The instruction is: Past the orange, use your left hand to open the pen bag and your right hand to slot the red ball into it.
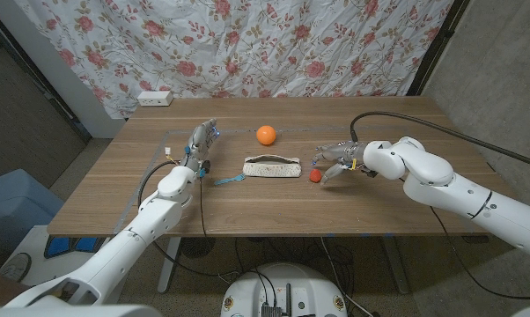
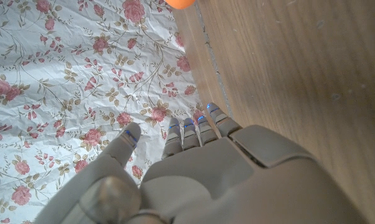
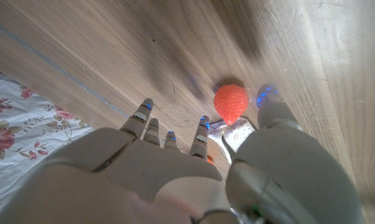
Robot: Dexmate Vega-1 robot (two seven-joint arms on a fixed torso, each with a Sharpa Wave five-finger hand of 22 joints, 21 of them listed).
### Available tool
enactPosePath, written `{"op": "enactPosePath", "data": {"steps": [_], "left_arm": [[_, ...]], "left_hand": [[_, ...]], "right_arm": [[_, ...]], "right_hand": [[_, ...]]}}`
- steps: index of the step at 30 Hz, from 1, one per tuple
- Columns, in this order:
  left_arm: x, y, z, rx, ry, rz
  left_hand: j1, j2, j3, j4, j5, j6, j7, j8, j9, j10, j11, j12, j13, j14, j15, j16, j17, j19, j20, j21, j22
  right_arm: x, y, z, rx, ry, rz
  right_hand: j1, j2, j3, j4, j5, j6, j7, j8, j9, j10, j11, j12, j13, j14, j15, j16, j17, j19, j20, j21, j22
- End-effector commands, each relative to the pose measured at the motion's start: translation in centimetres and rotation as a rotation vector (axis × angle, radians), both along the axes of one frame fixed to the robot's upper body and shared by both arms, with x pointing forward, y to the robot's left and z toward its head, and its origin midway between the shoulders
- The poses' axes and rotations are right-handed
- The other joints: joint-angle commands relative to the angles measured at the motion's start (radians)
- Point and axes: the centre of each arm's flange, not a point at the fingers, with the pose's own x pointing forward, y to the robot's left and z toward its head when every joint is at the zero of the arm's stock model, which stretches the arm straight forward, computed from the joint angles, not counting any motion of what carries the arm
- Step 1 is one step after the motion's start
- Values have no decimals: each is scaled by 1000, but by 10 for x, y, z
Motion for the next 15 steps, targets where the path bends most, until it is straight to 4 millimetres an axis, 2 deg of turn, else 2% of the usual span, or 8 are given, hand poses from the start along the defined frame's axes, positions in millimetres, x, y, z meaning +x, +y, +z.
{"op": "enactPosePath", "data": {"steps": [1, 15], "left_arm": [[0, 6, 0, 11, 9, 5], [4, 3, -2, 13, 12, -9]], "left_hand": [[-11, 66, 9, 1, 2, 9, 0, -2, 5, 10, 2, 1, 4, 11, 4, 0, 5, 6, -2, 5, 2], [-13, 64, 12, 1, 1, 10, -1, -2, 5, 12, 3, 1, 4, 12, 5, 0, 4, 7, 0, 5, 2]], "right_arm": [[5, 8, -5, -3, -3, 8], [10, 11, -10, 3, -51, 8]], "right_hand": [[16, 1, 3, 5, -5, 26, -3, 17, 6, 5, -11, 10, 2, 16, 2, 10, 3, 18, 0, 11, 4], [42, 6, 6, 4, -12, 89, -21, 54, 10, 46, -30, 21, 2, 53, -19, 25, 6, 58, -13, 17, 4]]}}
